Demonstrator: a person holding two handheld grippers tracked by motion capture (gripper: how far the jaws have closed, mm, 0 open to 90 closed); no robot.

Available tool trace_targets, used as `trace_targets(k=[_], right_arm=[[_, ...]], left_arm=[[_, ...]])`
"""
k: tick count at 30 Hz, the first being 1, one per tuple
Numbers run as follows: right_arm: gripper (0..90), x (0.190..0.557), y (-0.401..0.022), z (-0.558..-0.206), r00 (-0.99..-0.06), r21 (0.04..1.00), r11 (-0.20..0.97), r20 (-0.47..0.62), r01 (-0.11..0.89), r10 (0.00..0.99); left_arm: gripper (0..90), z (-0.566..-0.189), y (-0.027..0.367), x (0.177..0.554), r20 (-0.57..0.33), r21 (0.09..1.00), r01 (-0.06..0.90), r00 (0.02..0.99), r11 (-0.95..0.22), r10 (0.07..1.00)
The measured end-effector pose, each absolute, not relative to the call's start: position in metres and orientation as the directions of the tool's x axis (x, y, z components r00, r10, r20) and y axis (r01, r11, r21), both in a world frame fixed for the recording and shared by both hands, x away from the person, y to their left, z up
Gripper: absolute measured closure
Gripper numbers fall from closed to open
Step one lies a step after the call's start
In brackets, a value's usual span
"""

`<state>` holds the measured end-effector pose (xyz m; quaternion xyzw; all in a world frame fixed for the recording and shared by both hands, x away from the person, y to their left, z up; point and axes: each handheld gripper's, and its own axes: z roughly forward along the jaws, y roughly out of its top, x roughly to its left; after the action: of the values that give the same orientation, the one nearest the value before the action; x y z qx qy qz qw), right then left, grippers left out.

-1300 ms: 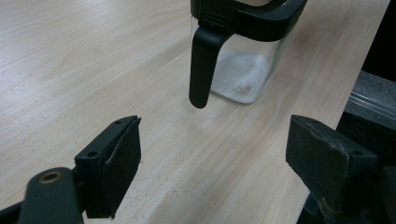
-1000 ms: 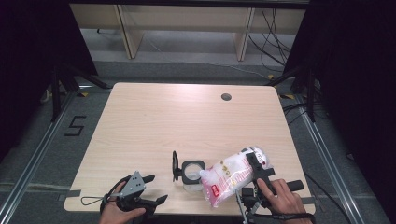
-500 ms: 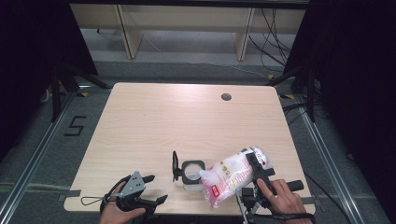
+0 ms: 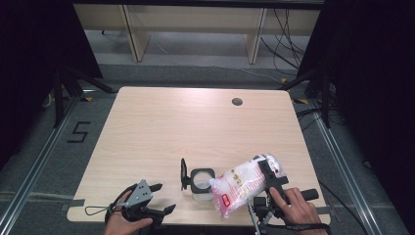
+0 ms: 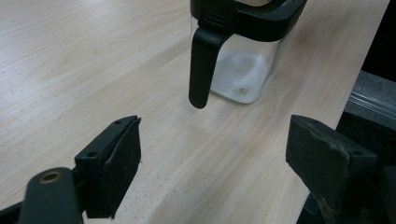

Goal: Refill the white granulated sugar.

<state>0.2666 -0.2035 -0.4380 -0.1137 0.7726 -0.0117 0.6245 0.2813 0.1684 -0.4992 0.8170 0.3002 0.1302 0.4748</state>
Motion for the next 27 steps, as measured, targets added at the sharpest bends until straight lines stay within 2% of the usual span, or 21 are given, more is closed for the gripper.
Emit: trace_targets(k=[3, 5, 8, 9, 11, 19, 21, 23, 25, 26, 27], right_arm=[[36.9, 0.2664, -0.2041, -0.4389, -0.198, -0.147, 0.977, -0.964, -0.157, -0.177], [36.9, 0.2672, -0.2032, -0.4351, -0.186, -0.182, 0.968, -0.959, -0.171, -0.213], [36.9, 0.2677, -0.2038, -0.4338, -0.19, -0.183, 0.968, -0.958, -0.171, -0.214], [36.9, 0.2665, -0.2047, -0.4357, -0.203, -0.151, 0.977, -0.962, -0.149, -0.18], [36.9, 0.2679, -0.2047, -0.4341, -0.188, -0.169, 0.971, -0.962, -0.17, -0.2], [36.9, 0.2678, -0.2056, -0.4362, -0.197, -0.125, 0.978, -0.968, -0.166, -0.157], [36.9, 0.2683, -0.205, -0.4344, -0.188, -0.145, 0.974, -0.966, -0.176, -0.178], [36.9, 0.2674, -0.2056, -0.436, -0.206, -0.116, 0.98, -0.967, -0.161, -0.148], [36.9, 0.2681, -0.2049, -0.4341, -0.194, -0.142, 0.975, -0.965, -0.174, -0.175], [36.9, 0.266, -0.2058, -0.4368, -0.223, -0.098, 0.986, -0.966, -0.137, -0.127], [36.9, 0.2669, -0.2055, -0.4355, -0.218, -0.117, 0.982, -0.965, -0.15, -0.148]], left_arm=[[17.6, -0.4992, 0.1685, 0.2811, -0.071, 0.853, 0.367, 0.785, -0.37, 0.616], [17.6, -0.4988, 0.1687, 0.2811, -0.066, 0.852, 0.365, 0.785, -0.374, 0.616], [17.6, -0.4993, 0.1685, 0.2813, -0.073, 0.854, 0.368, 0.785, -0.368, 0.615], [17.6, -0.4992, 0.1685, 0.2813, -0.073, 0.854, 0.367, 0.786, -0.369, 0.614], [17.6, -0.4993, 0.1685, 0.2813, -0.072, 0.854, 0.367, 0.786, -0.369, 0.614], [17.6, -0.4992, 0.1685, 0.2812, -0.073, 0.854, 0.367, 0.785, -0.368, 0.615], [17.6, -0.4992, 0.1685, 0.2813, -0.072, 0.854, 0.367, 0.786, -0.368, 0.615], [17.6, -0.4992, 0.1685, 0.2814, -0.073, 0.854, 0.367, 0.785, -0.368, 0.615], [17.6, -0.4992, 0.1685, 0.2814, -0.073, 0.855, 0.367, 0.785, -0.367, 0.615], [17.6, -0.4992, 0.1685, 0.2814, -0.073, 0.855, 0.367, 0.785, -0.367, 0.615], [17.6, -0.4992, 0.1686, 0.2814, -0.073, 0.854, 0.367, 0.785, -0.368, 0.615]])
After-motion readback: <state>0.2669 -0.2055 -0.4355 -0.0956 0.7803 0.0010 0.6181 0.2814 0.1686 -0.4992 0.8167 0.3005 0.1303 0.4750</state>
